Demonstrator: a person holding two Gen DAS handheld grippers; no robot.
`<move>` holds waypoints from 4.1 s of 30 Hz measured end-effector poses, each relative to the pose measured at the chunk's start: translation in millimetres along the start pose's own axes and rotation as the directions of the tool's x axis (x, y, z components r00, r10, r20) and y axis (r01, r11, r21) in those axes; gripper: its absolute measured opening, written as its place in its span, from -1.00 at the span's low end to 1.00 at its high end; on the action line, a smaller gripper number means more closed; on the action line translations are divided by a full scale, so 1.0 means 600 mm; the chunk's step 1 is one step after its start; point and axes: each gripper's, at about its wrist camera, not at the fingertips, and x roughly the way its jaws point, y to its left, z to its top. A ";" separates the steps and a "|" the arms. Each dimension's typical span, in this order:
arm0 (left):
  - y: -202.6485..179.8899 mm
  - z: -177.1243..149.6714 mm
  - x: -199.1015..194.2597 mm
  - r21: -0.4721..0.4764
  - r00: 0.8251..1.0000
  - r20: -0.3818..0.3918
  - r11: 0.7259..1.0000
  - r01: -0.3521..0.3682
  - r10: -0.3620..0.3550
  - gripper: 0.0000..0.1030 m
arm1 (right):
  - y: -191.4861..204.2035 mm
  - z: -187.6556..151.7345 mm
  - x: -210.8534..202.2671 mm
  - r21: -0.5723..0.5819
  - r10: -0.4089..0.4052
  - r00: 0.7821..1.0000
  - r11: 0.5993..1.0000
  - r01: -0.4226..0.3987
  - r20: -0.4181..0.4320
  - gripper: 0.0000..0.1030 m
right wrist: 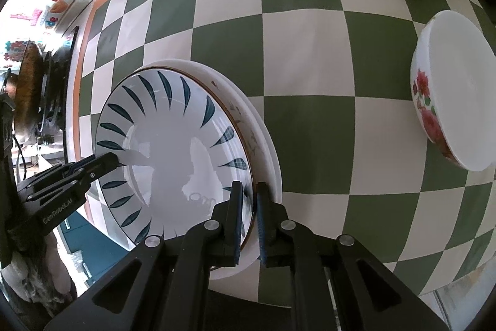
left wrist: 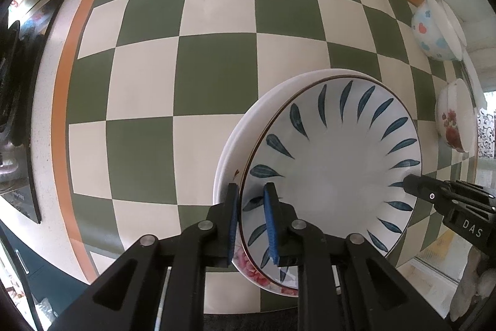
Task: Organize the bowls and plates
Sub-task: 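Open both tools and raise them off the plate stack, then move both tools toward the red-flowered white bowl, then close both tools on the rim of the red-flowered bowl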
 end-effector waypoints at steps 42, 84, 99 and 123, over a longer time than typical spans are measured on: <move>-0.004 -0.171 -0.257 0.004 0.967 0.254 1.000 -0.009 0.008 0.70 | 0.112 -0.198 -0.242 -0.078 -0.023 0.972 0.996 0.042 0.235 0.53; -0.391 0.136 0.017 0.099 0.999 0.011 0.994 0.045 -0.047 0.11 | -0.401 0.043 -0.178 0.210 0.084 0.975 0.969 -0.128 0.207 0.16; -0.428 0.126 0.042 0.107 0.993 -0.028 0.987 0.116 -0.114 -0.75 | -0.389 0.073 -0.124 0.146 0.067 0.991 0.986 -0.084 0.116 -0.81; -0.403 0.036 0.058 0.106 0.989 -0.104 0.988 0.117 -0.106 -0.75 | -0.339 -0.041 -0.094 0.122 0.084 0.996 0.989 -0.085 0.012 -0.80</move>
